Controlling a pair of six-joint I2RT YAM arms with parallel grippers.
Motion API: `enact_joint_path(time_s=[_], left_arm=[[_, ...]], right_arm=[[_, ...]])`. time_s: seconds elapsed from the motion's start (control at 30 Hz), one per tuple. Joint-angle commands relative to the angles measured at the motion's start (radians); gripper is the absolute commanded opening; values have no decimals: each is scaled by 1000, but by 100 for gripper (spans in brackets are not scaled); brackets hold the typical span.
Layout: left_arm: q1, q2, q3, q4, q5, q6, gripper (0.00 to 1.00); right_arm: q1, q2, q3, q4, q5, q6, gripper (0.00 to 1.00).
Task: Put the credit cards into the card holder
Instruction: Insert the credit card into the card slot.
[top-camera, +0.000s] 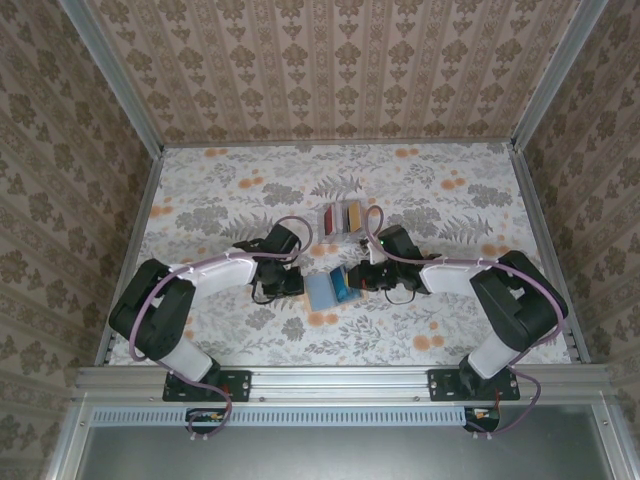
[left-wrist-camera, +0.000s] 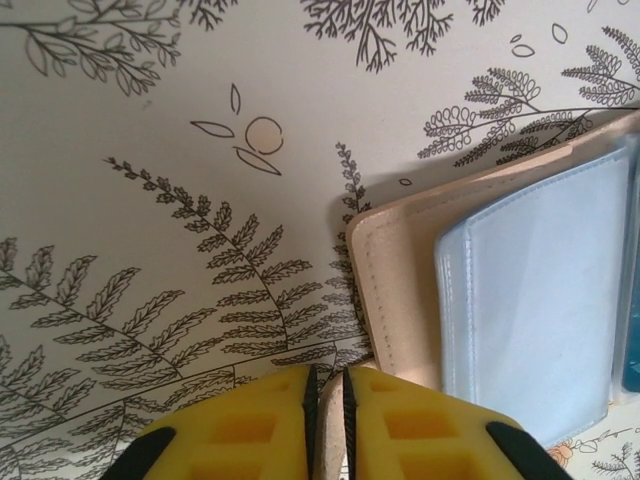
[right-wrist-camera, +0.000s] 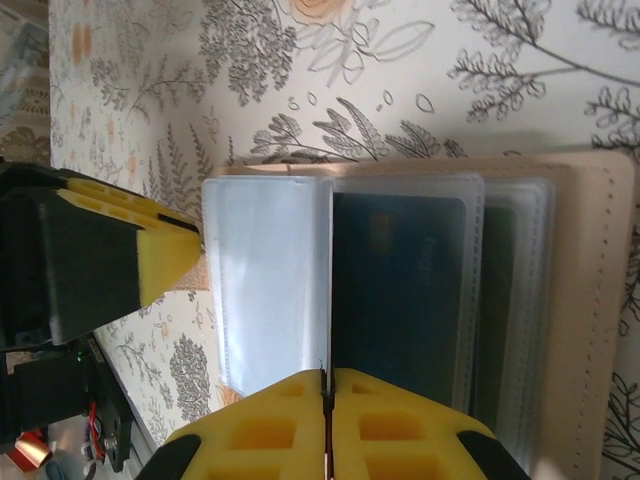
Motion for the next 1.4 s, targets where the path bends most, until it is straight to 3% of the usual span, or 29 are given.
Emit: enact_joint_path(time_s=[0.0, 0.2, 0.5, 0.87, 1.37], left_arm=[[-5, 10, 30, -8, -14, -5, 16], [-11, 27, 40, -11, -16, 2, 14], [-20, 39, 55, -22, -27, 14, 10], [-20, 38, 54, -34, -48, 23, 7], [-21, 23, 43, -40, -55, 20, 6]], right_arm=[[6, 32, -15, 18, 6, 28, 10], [16, 62, -11, 61, -22, 58, 10], [26, 127, 40, -15, -27, 60, 10], [27, 104, 55, -34, -82, 62, 10], [59, 77, 71, -193, -27, -11, 10]])
